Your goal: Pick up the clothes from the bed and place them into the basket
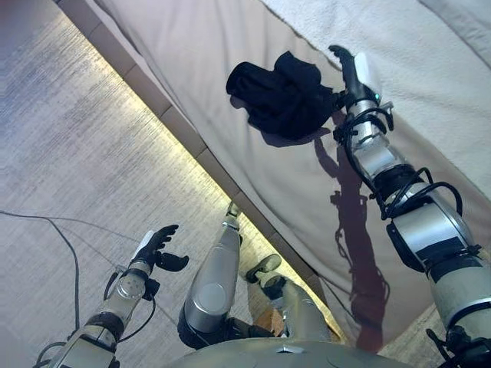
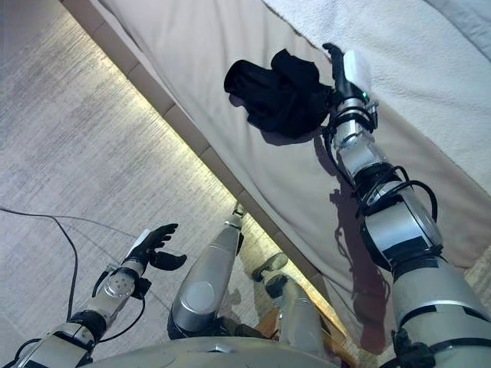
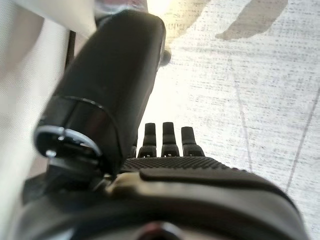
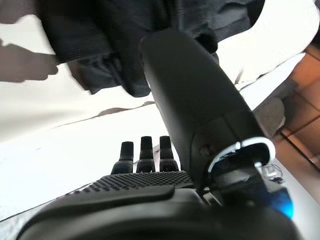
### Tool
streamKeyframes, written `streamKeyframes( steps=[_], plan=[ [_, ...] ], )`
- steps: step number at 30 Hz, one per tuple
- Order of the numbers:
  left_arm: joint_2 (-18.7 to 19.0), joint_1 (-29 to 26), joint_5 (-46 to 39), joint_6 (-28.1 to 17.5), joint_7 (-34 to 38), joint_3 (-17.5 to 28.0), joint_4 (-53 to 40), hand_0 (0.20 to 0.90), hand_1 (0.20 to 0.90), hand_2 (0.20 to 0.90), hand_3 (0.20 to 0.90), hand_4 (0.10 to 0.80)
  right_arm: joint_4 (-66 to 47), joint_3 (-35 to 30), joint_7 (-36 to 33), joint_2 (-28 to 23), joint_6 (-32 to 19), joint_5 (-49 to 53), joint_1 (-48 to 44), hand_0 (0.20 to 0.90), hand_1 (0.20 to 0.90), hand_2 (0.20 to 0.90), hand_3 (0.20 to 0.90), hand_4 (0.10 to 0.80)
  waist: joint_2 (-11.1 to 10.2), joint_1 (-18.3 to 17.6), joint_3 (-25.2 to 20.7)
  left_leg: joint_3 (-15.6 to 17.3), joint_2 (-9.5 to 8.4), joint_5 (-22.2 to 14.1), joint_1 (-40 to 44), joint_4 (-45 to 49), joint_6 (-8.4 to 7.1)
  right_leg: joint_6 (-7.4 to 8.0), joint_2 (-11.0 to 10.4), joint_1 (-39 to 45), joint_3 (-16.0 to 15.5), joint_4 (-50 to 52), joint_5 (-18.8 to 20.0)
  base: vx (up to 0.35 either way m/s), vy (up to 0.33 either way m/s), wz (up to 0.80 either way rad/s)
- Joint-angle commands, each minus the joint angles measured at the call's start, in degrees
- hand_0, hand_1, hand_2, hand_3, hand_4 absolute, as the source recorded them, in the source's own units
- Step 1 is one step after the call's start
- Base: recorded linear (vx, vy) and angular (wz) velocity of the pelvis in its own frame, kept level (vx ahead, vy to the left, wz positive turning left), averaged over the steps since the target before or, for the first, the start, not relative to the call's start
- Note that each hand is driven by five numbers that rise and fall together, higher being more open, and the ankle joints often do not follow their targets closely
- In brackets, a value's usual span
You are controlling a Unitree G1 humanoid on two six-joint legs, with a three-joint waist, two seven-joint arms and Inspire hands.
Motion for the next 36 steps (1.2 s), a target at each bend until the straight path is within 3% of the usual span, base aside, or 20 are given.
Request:
streamKeyframes(
  steps=[1,7,10,13,14,15,16,23,27,35,36],
  plan=[
    [3.09,5.6,-3.88,-2.92,0.83,-1.6,-3.14,0.9,0.9,0.9,0.9,0.8,-2.04,2.22,-2.38,-5.57,-0.93,3.77,-3.63,0.9,0.9,0.9,0.9,0.8,2.17,0.43,-2.23,0.84,0.3,-4.78,-6.65,8.45,2.39,-0.3,-1.72,-7.72,4.22,4.62,6.99,-0.025,0.126,0.09],
    [3.88,4.89,-8.12,-2.08,0.44,-1.04,-7.2,0.9,0.9,0.9,0.9,0.8,1.69,2.27,11.02,-5.54,-2.9,15.1,-7.71,0.9,0.9,0.9,0.9,0.8,4.27,0.55,-0.25,0.87,-1.25,-6.33,-11.59,12.73,3.86,0.18,-4.82,-15.94,6.22,10.63,5.97,-0.024,0.085,-0.01],
    [4.03,5.07,-8.45,-1.93,0.74,-1.13,-8.07,0.9,0.9,0.9,0.9,0.8,1.93,2.64,18.46,-5.71,-2.88,20.37,-7.55,0.9,0.9,0.9,0.9,0.8,4.68,0.28,-0.11,0.92,-1.53,-6.57,-13.0,13.69,3.91,0.32,-5.23,-17.82,6.89,12.12,5.69,0.0,0.054,-0.07],
    [4.06,5.26,-9.01,-0.85,1.11,-0.59,-9.3,0.9,0.9,0.9,0.9,0.8,2.15,2.12,21.19,-5.53,-3.23,24.27,-6.95,0.9,0.9,0.9,0.9,0.8,4.94,0.37,-0.1,0.93,-1.68,-6.42,-13.12,13.21,3.93,0.48,-5.5,-18.24,7.06,12.23,5.55,0.016,0.014,0.03],
    [4.73,5.26,-9.04,-0.63,0.56,-0.54,-9.67,0.9,0.9,0.9,0.9,0.8,2.48,1.44,22.22,-5.28,-3.23,24.97,-6.65,0.806,0.806,0.806,0.79,0.69,4.75,0.29,-0.1,0.66,-1.58,-6.13,-12.8,12.43,3.63,0.69,-5.1,-17.8,6.99,11.28,5.88,0.011,-0.021,0.07],
    [4.85,5.35,-8.96,-0.68,0.5,-0.54,-9.79,0.9,0.9,0.9,0.9,0.8,2.53,1.38,22.31,-5.24,-3.26,25.02,-6.56,0.806,0.806,0.806,0.79,0.69,4.71,0.28,-0.1,0.62,-1.55,-6.03,-12.63,12.18,3.6,0.72,-4.98,-17.6,6.97,11.01,5.95,0.01,-0.038,0.31],
    [5.18,5.67,-8.61,-0.54,0.6,-0.64,-10.35,0.9,0.9,0.9,0.9,0.8,2.73,1.2,22.01,-5.28,-3.62,24.55,-5.98,0.3,0.3,0.3,0.2,0.1,4.44,0.21,-0.1,0.61,-1.33,-5.67,-11.88,11.03,3.42,0.94,-4.49,-16.57,6.91,9.6,6.3,0.013,-0.05,0.46],
    [6.27,5.3,-8.35,-1.85,1.8,-0.53,-9.93,0.9,0.9,0.9,0.9,0.8,5.11,-2.74,14.17,-6.46,-4.53,27.22,-5.78,0.3,0.3,0.3,0.2,0.1,2.93,-0.34,-0.09,0.45,-0.6,-5.67,-8.33,7.79,2.82,1.76,-2.97,-11.08,5.9,2.93,8.83,0.007,-0.084,0.07],
    [6.19,4.95,-7.71,-2.52,2.93,-1.53,-10.31,0.9,0.9,0.9,0.9,0.8,5.33,-9.1,10.41,-7.08,-7.69,34.15,-5.53,0.3,0.3,0.3,0.2,0.1,2.21,-1.06,-0.12,1.05,-0.16,-6.11,-4.64,5.4,2.62,2.29,-2.22,-6.91,6.41,-1.03,9.75,-0.013,-0.075,0.03],
    [3.69,5.75,-5.15,-3.12,5.91,-2.74,-7.35,0.9,0.9,0.9,0.9,0.8,-0.64,-20.52,17.43,-5.69,-14.96,56.85,-0.33,0.3,0.3,0.3,0.2,0.1,1.26,-3.06,-3.0,2.91,0.61,-6.35,1.68,0.79,1.81,2.52,-0.44,0.27,7.26,-7.71,9.89,-0.016,-0.037,-0.09],
    [2.6,6.27,-3.87,-4.02,6.89,-3.23,-5.6,0.9,0.9,0.9,0.9,0.8,-3.2,-23.33,20.31,-4.86,-15.93,60.14,2.0,0.3,0.3,0.3,0.2,0.1,1.28,-3.57,-4.02,3.84,0.92,-4.35,3.07,-1.2,1.84,2.03,-0.04,1.93,6.52,-9.58,10.99,-0.071,0.006,-0.11]
  ],
)
